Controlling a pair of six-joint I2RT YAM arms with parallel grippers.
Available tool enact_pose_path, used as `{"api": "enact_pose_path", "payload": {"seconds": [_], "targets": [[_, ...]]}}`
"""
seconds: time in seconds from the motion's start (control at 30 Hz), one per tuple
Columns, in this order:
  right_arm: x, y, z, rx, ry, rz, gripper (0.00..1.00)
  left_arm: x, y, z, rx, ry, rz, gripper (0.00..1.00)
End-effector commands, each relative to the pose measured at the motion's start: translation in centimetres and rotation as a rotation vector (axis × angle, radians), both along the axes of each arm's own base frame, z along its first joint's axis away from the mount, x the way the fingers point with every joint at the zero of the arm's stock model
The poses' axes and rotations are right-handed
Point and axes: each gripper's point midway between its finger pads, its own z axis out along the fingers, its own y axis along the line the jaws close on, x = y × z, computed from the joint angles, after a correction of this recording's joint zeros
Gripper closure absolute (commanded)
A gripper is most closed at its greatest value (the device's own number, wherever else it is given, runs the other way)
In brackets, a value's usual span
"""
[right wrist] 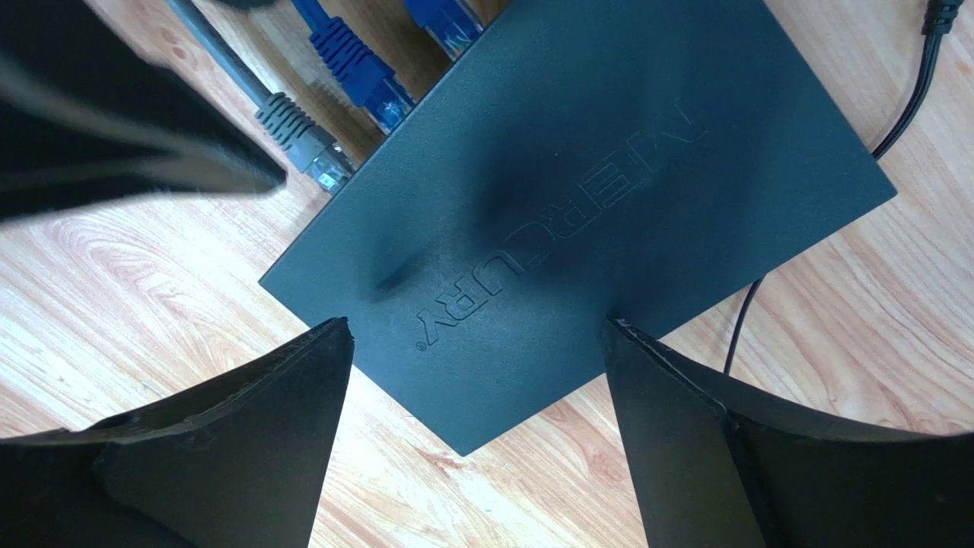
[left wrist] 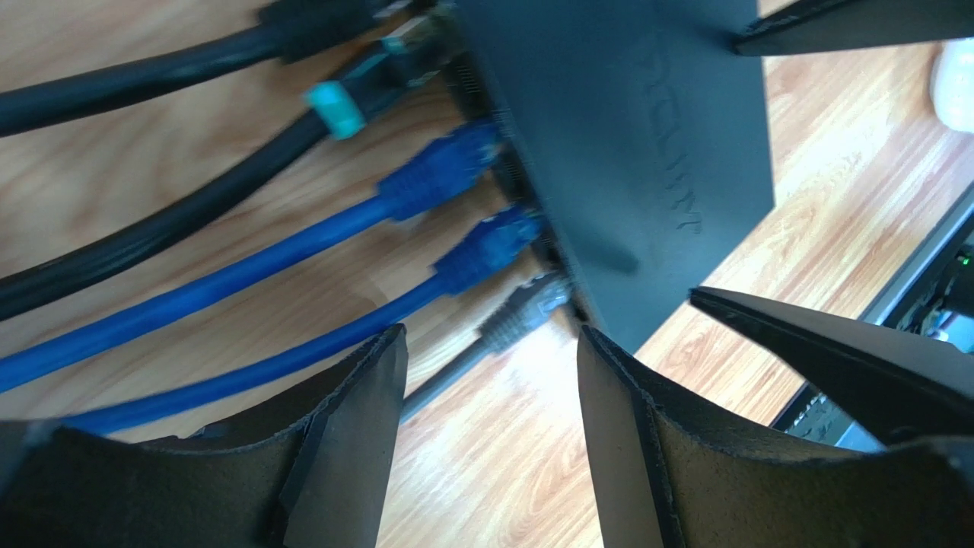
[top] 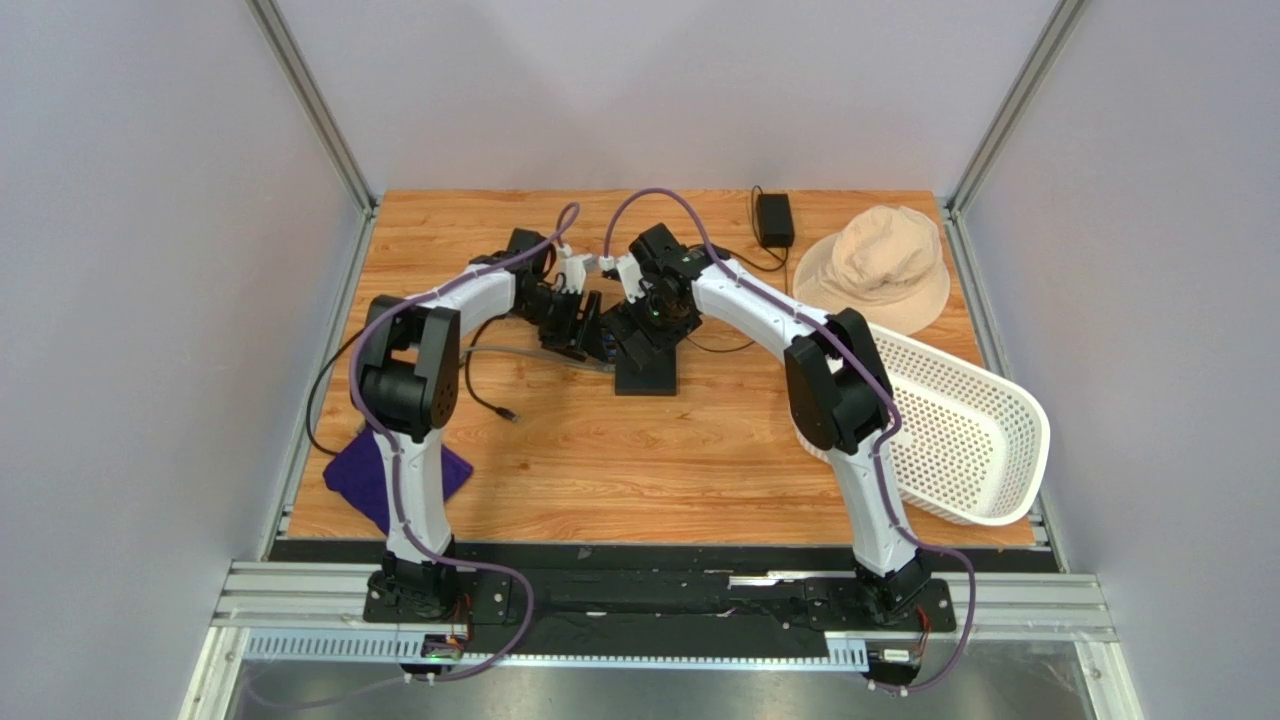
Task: Pull the plug from the switch port
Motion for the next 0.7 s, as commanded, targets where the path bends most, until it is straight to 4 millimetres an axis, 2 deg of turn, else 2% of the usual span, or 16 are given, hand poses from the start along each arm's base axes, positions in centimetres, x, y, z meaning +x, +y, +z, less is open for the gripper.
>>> {"api": "enact_pose_path", "payload": {"seconds": [0.0, 0.2, 0.37, 0.67], "targets": [[0.6, -0.6, 0.5, 0.019, -0.014, -0.006, 0.12, 1.5, -1.5, 1.7, -0.033, -0.079, -0.027, 0.35], [0.8, -0.8, 0.3, 0.026, 0.000, -0.010, 0.12, 1.5, -1.8, 1.0, -0.012, -0.055, -0.029, 0.37], [0.5, -0.7, 0.1, 0.032, 0.014, -0.007, 0.12, 1.5, -1.9, 0.7, -0.015, -0.041, -0.036, 0.43], [0.3, -1.0, -0.4, 0.036, 0.041, -0.005, 0.12, 0.5, -3.1, 0.1, -0.053, 0.005, -0.111, 0.47]]}}
